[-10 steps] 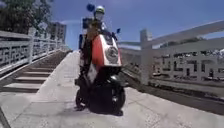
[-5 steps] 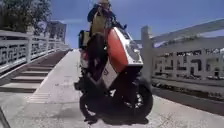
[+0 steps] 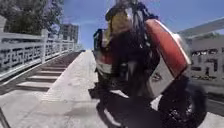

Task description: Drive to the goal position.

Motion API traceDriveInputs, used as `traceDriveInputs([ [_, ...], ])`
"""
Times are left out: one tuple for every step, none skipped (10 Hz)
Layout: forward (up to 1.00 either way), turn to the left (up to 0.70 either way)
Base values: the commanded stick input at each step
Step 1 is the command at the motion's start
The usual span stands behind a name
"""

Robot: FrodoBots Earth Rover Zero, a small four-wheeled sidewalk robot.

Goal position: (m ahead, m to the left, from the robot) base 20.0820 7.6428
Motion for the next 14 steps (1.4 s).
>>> traceDriveInputs([
  [0.00,0.45],
  [0.00,0.45],
  [0.00,0.45],
  [0.00,0.45],
  [0.00,0.22],
  [0.00,0.00],
  [0.00,0.00],
  [0.11,0.00],
  [0.45,0.00],
  [0.45,0.00],
  [0.45,0.00],
  [0.45,0.00],
  [0.45,0.00],
  [0.45,0.00],
])
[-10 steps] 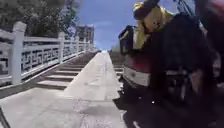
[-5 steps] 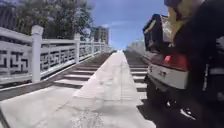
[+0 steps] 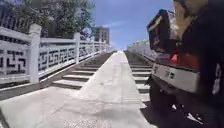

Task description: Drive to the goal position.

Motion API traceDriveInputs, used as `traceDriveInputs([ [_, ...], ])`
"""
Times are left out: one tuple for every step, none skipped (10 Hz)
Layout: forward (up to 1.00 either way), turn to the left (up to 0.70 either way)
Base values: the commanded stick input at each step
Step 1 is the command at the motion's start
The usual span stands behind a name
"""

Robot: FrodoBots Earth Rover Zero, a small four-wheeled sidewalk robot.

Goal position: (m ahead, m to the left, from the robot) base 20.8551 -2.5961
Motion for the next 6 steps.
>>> traceDriveInputs([
  [0.45,0.00],
  [0.33,0.00],
  [0.06,0.00],
  [0.03,0.00],
  [0.00,0.00],
  [0.45,0.00],
])
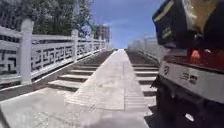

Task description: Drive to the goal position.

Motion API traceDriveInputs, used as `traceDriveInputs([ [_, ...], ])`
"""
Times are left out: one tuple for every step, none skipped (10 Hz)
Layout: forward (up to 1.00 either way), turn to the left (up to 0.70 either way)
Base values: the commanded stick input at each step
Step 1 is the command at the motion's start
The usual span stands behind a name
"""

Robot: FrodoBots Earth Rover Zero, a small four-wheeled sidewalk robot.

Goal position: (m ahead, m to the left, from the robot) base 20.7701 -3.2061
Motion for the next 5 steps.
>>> traceDriveInputs([
  [0.45,0.00],
  [0.45,0.00],
  [0.45,0.00],
  [0.45,0.00],
  [0.45,0.00],
])
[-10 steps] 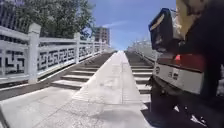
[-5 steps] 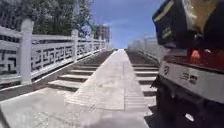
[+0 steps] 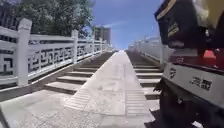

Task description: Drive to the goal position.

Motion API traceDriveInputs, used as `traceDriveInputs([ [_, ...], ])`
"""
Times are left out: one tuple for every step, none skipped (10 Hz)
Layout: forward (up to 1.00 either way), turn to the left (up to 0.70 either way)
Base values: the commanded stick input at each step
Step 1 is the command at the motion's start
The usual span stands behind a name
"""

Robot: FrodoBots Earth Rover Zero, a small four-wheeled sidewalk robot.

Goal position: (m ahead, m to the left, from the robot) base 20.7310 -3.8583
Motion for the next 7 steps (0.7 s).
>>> traceDriveInputs([
  [0.45,0.00],
  [0.45,0.00],
  [0.45,0.00],
  [0.45,0.23],
  [0.45,0.00],
  [0.45,0.00],
  [0.45,0.00],
])
